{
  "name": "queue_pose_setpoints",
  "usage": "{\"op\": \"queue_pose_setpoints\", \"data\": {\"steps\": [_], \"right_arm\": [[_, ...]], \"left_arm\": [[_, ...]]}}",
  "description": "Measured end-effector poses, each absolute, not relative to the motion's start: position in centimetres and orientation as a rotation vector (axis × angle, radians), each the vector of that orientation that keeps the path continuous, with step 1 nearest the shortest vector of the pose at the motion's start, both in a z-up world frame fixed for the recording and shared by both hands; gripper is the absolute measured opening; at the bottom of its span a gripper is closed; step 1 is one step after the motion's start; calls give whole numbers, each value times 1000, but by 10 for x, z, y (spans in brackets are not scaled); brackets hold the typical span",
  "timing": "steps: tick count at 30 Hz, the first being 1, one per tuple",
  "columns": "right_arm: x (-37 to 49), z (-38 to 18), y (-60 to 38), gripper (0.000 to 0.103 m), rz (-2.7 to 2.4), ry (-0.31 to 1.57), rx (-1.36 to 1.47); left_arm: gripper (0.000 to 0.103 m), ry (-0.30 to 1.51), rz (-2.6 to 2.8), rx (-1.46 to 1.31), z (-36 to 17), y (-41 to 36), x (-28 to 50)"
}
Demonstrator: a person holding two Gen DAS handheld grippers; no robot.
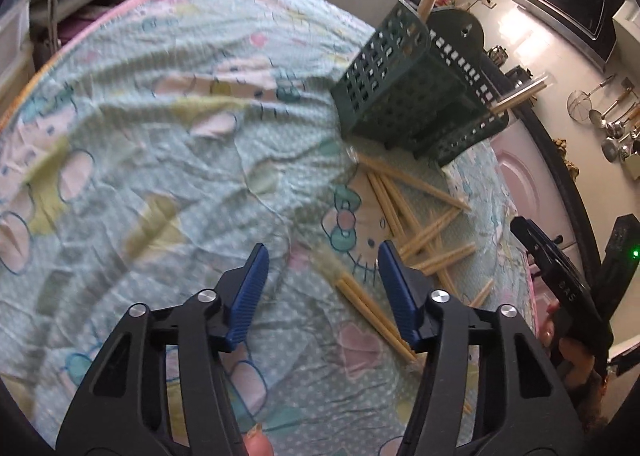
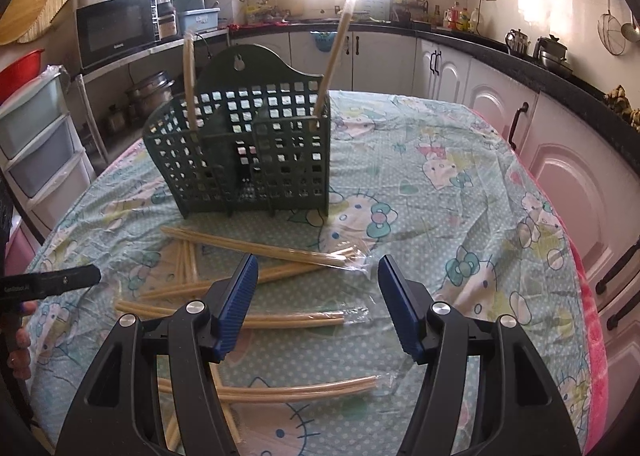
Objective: Organize utensils
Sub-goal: 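Close the left tool on a wrapped chopstick while the right tool grasps another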
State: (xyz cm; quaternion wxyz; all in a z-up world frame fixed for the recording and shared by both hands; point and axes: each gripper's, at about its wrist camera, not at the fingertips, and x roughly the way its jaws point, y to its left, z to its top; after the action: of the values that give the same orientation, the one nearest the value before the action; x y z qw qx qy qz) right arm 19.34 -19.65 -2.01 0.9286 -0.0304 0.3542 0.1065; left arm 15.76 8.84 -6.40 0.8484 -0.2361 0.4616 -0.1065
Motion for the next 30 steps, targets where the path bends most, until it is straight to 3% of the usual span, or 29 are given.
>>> {"op": "queue_pose_setpoints", "data": {"steps": [11,18,26,30], "right_arm": [[224,-43,-214,60,205,821,41],[248,-58,-231,54,228,891,190],[266,-74,-244,32,243,952,328],[266,-72,-245,8,247,937,334]], "left_arm": [[28,1027,-233,-553,-73,78,162],[16,1045,-208,-593,-84,86,168],[14,1038,-212,-593,-85,91,168],[11,1034,-215,-588,-86,89,170]]}}
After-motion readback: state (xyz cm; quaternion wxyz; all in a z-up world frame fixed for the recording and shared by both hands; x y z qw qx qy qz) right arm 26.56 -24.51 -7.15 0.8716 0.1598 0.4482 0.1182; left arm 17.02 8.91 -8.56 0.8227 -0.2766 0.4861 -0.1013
